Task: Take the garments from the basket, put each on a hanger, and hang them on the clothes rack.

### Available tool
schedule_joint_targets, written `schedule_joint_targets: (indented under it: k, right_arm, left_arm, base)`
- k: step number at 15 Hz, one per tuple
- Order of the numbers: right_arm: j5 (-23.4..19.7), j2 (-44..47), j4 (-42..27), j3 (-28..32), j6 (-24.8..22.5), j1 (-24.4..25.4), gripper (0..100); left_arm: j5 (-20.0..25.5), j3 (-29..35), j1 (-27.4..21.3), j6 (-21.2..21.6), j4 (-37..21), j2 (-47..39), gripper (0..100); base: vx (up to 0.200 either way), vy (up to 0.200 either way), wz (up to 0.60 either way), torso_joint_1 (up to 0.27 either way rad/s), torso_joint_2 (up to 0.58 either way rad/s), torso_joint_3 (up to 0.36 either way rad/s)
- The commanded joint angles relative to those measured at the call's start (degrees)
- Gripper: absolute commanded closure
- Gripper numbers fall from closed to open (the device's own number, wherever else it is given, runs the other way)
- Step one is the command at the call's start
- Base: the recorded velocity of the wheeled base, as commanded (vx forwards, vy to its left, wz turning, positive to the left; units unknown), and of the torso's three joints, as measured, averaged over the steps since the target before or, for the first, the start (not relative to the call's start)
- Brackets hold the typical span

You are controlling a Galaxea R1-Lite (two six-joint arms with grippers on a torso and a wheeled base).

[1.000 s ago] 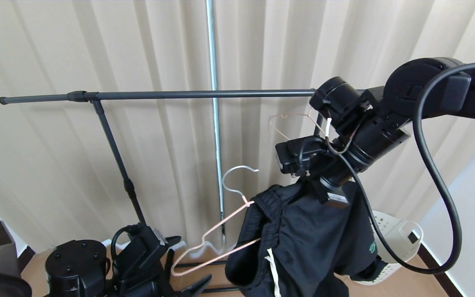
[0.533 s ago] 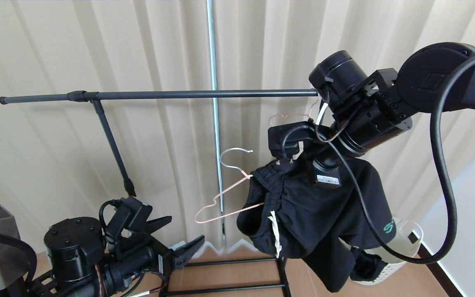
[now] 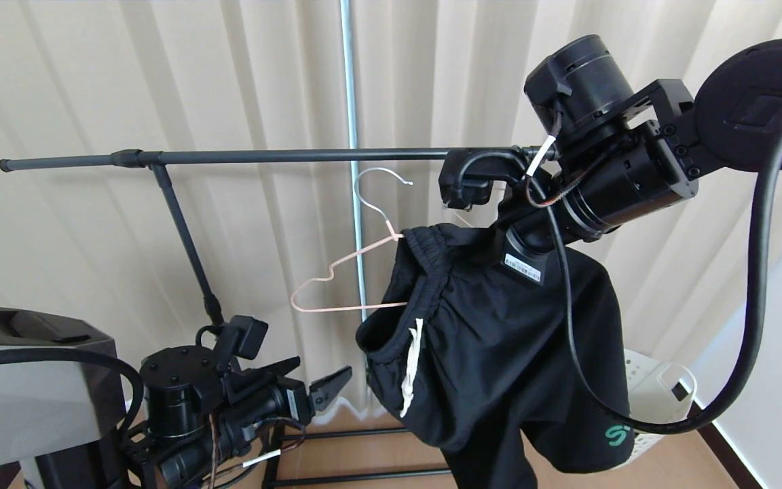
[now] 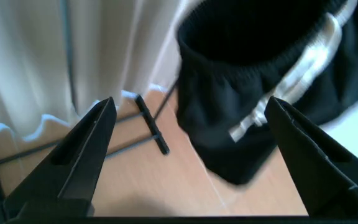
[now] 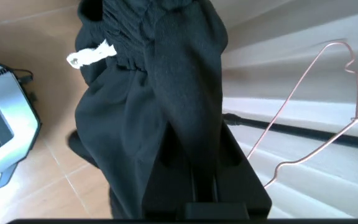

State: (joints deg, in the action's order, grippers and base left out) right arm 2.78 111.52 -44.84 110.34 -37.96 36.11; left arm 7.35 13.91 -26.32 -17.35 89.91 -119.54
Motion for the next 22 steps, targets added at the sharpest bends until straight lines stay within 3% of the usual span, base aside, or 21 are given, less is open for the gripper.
schedule_joint_targets:
  k: [1, 4, 7, 10, 12, 14, 22]
  right_arm:
    - [-0.2, -1.8, -0.1, -1.2, 2.5, 1.3, 100]
    - [-2.5, -4.0, 0.0, -5.2, 4.5, 1.6, 100]
    - [-3.6, -4.6, 0.0, -5.8, 4.7, 2.3, 100]
    - [-3.7, -6.3, 0.0, -6.0, 4.7, 2.5, 100]
    - [-3.7, -8.0, -0.1, -6.8, 4.7, 3.4, 100]
    - [-3.7, -8.7, 0.0, -7.1, 4.7, 4.0, 100]
    - [-3.7, -8.9, 0.1, -7.8, 4.8, 5.9, 100]
  left_arm:
    - [-3.6, 3.8, -0.3, -1.3, -0.7, -0.8, 0]
    - [-5.5, 6.3, -0.4, -6.6, -2.7, -0.6, 0]
    - [-5.6, 6.0, -2.3, -6.6, -2.7, -1.0, 0]
    - [-7.2, 5.9, -3.2, -5.3, -2.9, -1.6, 0]
    - [-11.4, 5.4, -5.1, -0.1, -2.6, -3.2, 0]
    - [-14.4, 5.4, -7.3, 1.1, -2.4, -5.0, 0]
    - [-13.9, 2.8, -10.9, 1.5, 0.1, -5.2, 0]
  base:
    - [0.000, 0.000, 0.00, 0.000, 0.00, 0.000]
    - [0.000, 0.000, 0.00, 0.000, 0.00, 0.000]
    - [0.000, 0.000, 0.00, 0.000, 0.00, 0.000]
    - [0.000, 0.000, 0.00, 0.000, 0.00, 0.000]
    - [0.000, 0.000, 0.00, 0.000, 0.00, 0.000]
    - [0.000, 0.000, 0.00, 0.000, 0.00, 0.000]
    - [0.000, 0.000, 0.00, 0.000, 0.00, 0.000]
